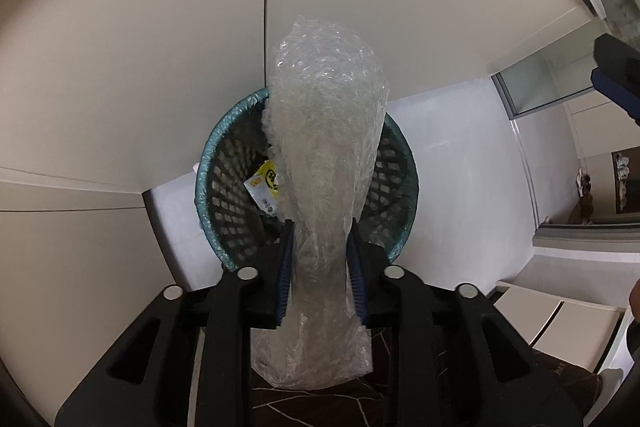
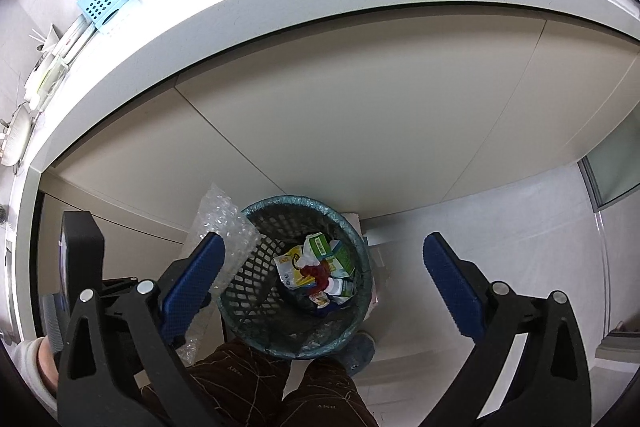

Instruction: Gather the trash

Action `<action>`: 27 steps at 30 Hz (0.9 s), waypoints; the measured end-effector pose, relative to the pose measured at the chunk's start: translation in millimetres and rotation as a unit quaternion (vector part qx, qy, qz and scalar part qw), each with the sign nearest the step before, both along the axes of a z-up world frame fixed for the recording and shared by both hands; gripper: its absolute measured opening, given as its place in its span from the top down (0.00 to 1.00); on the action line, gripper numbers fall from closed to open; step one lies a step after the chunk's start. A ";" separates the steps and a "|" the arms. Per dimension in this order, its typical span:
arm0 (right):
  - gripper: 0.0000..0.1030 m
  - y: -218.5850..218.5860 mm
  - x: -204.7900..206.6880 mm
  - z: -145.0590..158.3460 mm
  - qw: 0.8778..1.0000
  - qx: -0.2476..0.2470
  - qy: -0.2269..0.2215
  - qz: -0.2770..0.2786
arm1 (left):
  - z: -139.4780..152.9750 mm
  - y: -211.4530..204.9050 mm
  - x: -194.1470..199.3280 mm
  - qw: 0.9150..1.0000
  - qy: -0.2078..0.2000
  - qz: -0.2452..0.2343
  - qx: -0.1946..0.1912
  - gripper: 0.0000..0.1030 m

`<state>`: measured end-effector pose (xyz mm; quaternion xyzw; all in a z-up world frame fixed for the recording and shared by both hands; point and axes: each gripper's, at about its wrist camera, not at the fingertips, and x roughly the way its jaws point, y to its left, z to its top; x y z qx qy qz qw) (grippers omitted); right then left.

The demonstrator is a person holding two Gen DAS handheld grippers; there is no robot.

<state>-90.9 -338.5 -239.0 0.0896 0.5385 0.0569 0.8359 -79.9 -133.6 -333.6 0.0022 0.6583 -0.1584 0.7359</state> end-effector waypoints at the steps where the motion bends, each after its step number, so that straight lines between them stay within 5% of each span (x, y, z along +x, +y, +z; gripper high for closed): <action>1: 0.07 0.1 -0.2 0.6 1.000 0.000 0.000 0.001 | -2.5 -3.1 1.0 1.000 0.001 0.000 0.001 0.73; 9: 0.07 1.9 -2.9 2.1 1.000 -0.001 0.000 0.001 | -14.9 -10.2 -5.7 1.000 0.008 0.005 0.015 0.63; 17: 0.07 3.0 -4.9 2.3 1.000 -0.012 0.004 0.007 | -3.9 -6.6 -4.7 1.000 -0.013 0.027 0.001 0.35; 24: 0.07 14.1 -2.1 37.1 0.999 -0.040 -0.014 0.029 | 59.7 17.4 -7.0 0.993 -0.083 0.078 -0.016 0.08; 27: 0.07 22.4 -2.0 63.8 0.997 -0.050 -0.032 0.043 | 99.6 26.8 -8.0 0.989 -0.110 0.098 -0.026 0.06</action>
